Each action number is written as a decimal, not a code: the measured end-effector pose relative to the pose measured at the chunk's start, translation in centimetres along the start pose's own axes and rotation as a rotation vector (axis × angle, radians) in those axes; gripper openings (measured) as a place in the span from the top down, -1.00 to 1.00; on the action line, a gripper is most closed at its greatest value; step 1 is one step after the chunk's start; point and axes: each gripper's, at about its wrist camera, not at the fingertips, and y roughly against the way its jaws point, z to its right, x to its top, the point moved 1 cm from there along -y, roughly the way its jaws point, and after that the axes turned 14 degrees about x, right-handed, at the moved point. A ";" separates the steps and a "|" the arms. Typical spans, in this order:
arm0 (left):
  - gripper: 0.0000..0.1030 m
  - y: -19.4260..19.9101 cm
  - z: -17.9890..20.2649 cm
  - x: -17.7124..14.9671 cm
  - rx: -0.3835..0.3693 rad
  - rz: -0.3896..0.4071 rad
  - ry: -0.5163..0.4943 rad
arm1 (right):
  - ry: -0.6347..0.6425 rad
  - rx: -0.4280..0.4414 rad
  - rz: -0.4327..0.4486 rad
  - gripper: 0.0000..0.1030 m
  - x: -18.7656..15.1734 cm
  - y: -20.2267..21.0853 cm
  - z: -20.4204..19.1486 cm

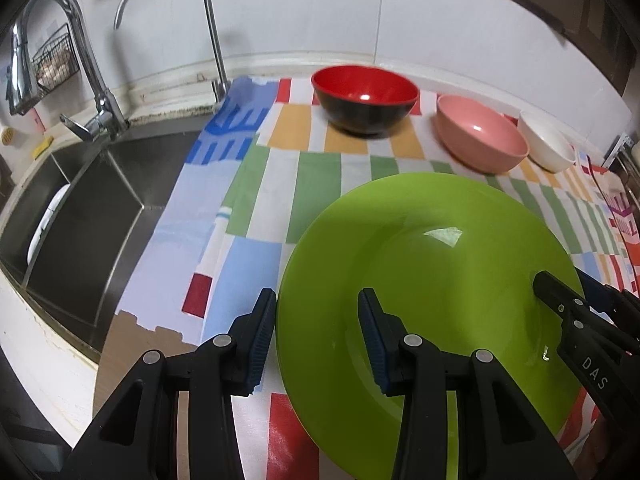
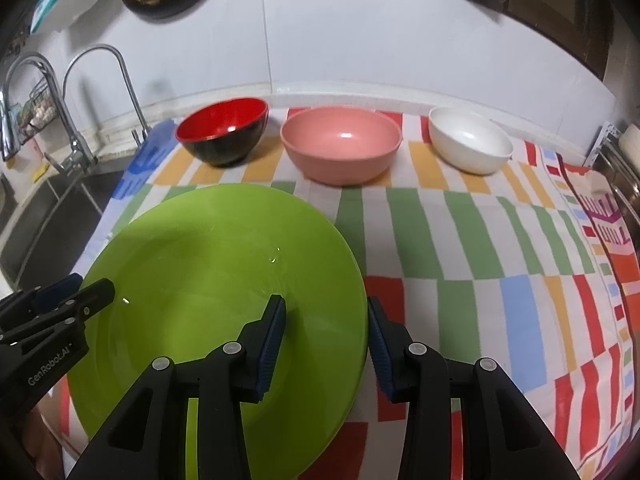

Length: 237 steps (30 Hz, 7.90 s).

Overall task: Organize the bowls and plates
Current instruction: 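Lift the green plate with the left tool and carry it toward the blue-and-white plates, then lower the green plate onto the blue-and-white plates and open the left tool, then reach the left tool to the pink bowl and grip its rim, then lift the pink bowl with the left tool and carry it beside the plate stack, then lower the pink bowl onto the cloth and open the left tool, then reach the left tool to the white bowl and grip its rim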

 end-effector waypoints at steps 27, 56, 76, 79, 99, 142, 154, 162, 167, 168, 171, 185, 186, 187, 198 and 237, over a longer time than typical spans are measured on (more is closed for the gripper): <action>-0.48 0.7 0.7 0.2 0.012 0.050 -0.032 | 0.004 0.015 -0.066 -0.12 -0.5 -2.4 0.5; -0.66 8.4 6.7 7.1 -0.056 0.321 -0.069 | 0.005 -0.009 0.209 -0.12 5.1 6.9 5.4; -0.46 -1.0 13.7 14.1 -0.088 0.170 -0.130 | -0.040 0.055 0.154 -0.12 11.5 -0.7 10.9; -0.35 -2.4 14.4 14.6 -0.080 0.147 -0.137 | -0.060 0.082 0.138 -0.12 12.4 -2.2 11.5; 0.22 -8.2 16.7 16.4 -0.063 0.038 -0.148 | -0.070 0.092 0.006 0.35 14.4 -10.1 13.2; 0.68 5.5 20.6 6.4 -0.265 0.135 -0.326 | -0.140 -0.032 0.067 0.79 6.3 4.5 14.1; 0.67 6.6 22.8 1.3 -0.278 0.089 -0.404 | -0.189 -0.066 0.028 0.79 0.6 7.3 15.6; 0.67 6.0 24.7 -0.5 -0.276 0.046 -0.429 | -0.215 -0.070 -0.011 0.79 -1.9 7.4 17.1; 0.67 5.6 25.7 -1.2 -0.269 0.031 -0.438 | -0.224 -0.071 -0.034 0.79 -2.7 7.0 18.1; 0.67 5.6 25.8 -1.3 -0.268 0.029 -0.440 | -0.226 -0.071 -0.040 0.79 -2.9 6.9 18.3; 0.67 5.4 26.1 -1.4 -0.263 0.026 -0.441 | -0.231 -0.068 -0.048 0.79 -3.2 6.8 18.7; 0.67 4.6 26.7 -1.7 -0.247 0.009 -0.453 | -0.240 -0.045 -0.071 0.79 -3.8 5.9 19.3; 0.67 4.5 26.7 -1.7 -0.248 0.010 -0.453 | -0.240 -0.045 -0.071 0.79 -3.8 5.9 19.3; 0.67 4.5 26.7 -1.7 -0.247 0.009 -0.452 | -0.240 -0.045 -0.070 0.79 -3.8 5.9 19.3; -0.06 6.9 25.8 -0.6 -0.227 0.119 -0.451 | -0.236 -0.041 -0.042 0.58 -3.8 6.6 19.4; -0.64 5.0 25.5 16.2 -0.167 0.285 -0.265 | -0.105 -0.039 0.192 0.34 12.0 5.7 22.5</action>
